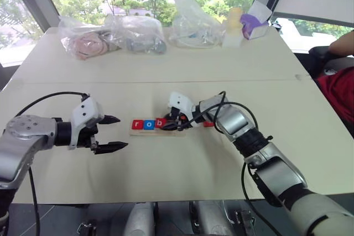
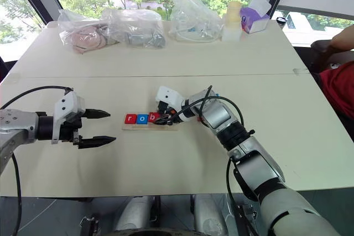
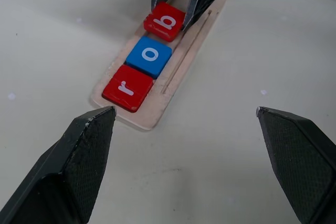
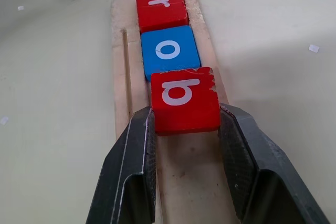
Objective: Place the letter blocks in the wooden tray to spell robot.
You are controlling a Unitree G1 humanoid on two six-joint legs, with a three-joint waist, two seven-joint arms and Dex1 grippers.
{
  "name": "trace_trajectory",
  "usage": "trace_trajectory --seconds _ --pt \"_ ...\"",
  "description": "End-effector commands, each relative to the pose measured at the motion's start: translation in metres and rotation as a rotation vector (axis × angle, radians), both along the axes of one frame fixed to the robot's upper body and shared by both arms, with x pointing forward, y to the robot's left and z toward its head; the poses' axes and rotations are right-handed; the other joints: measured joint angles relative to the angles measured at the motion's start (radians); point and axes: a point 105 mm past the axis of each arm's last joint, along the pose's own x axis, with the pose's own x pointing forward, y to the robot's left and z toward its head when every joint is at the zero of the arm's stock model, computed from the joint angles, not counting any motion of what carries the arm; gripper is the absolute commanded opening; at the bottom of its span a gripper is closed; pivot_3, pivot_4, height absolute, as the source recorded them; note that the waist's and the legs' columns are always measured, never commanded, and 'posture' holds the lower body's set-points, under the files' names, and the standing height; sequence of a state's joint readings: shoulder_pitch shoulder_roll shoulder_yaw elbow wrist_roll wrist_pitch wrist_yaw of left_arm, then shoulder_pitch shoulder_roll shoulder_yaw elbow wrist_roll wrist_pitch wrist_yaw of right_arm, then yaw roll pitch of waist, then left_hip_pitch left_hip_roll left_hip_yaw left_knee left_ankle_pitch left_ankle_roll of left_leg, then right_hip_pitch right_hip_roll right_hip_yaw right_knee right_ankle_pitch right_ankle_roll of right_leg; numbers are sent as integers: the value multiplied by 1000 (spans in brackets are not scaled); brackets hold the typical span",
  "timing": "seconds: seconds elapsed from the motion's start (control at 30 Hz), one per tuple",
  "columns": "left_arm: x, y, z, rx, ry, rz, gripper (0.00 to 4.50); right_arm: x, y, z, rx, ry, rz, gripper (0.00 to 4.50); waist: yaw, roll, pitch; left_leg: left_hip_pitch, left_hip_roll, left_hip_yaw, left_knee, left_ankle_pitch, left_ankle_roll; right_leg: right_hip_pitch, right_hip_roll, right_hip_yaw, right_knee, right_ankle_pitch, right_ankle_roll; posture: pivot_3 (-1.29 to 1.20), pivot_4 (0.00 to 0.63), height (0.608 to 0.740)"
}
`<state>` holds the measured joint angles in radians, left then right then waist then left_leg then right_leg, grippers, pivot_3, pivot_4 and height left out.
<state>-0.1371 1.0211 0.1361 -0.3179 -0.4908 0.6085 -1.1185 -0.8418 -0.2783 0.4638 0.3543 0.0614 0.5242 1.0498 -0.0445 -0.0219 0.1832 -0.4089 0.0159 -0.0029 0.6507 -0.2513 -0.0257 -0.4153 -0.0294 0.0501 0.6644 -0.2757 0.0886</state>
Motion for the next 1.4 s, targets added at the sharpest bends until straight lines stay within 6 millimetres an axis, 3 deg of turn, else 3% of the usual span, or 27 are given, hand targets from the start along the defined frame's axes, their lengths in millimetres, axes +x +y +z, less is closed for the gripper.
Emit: trace_trajectory --seconds 0.03,0.37,0.6,0.77,0.8,0.9,1.0,1.13,1.4 --pt "0 -1 10 10 -40 -9 4500 -1 9 17 35 -48 40 1111 0 0 0 0 0 0 0 0 0 0 0 0 0 0 0 0 150 735" --pt "1 -1 8 18 -44 -6 4500 0 11 12 14 -77 55 1111 0 0 0 0 0 0 0 0 0 0 0 0 0 0 0 0 150 735" --pt "2 0 6 28 -48 2 4500 3 12 15 25 -105 55 4475 0 0 0 0 0 0 0 0 0 0 0 0 0 0 0 0 150 735" --pt "1 1 5 32 -50 3 4500 5 8 28 61 -134 46 4475 0 0 0 0 0 0 0 0 0 0 0 0 0 0 0 0 150 735" --pt "2 0 7 27 -54 2 4500 8 3 37 98 -148 16 4475 0 0 0 0 0 0 0 0 0 0 0 0 0 0 0 0 150 735" --pt "1 -9 15 -22 -66 -24 4500 17 -19 62 190 -182 -115 4475 3 0 0 0 0 0 0 0 0 -1 0 0 0 0 0 0 150 735" --pt "2 -23 25 -97 -82 -58 4500 21 -48 70 220 -191 -281 4475 14 -1 -1 0 0 -1 0 0 0 1 -2 -1 -1 0 0 0 150 735" --pt "3 -43 28 -143 -85 -118 4500 17 -98 56 215 -167 -630 4475 18 -1 -1 0 -1 -1 -1 0 0 1 -2 0 -2 0 0 0 150 735" --pt "15 -60 21 -151 -121 -160 4500 -28 -127 18 181 -91 -968 4475 0 -1 -1 0 0 -1 -1 0 0 0 2 1 0 0 0 0 150 735"
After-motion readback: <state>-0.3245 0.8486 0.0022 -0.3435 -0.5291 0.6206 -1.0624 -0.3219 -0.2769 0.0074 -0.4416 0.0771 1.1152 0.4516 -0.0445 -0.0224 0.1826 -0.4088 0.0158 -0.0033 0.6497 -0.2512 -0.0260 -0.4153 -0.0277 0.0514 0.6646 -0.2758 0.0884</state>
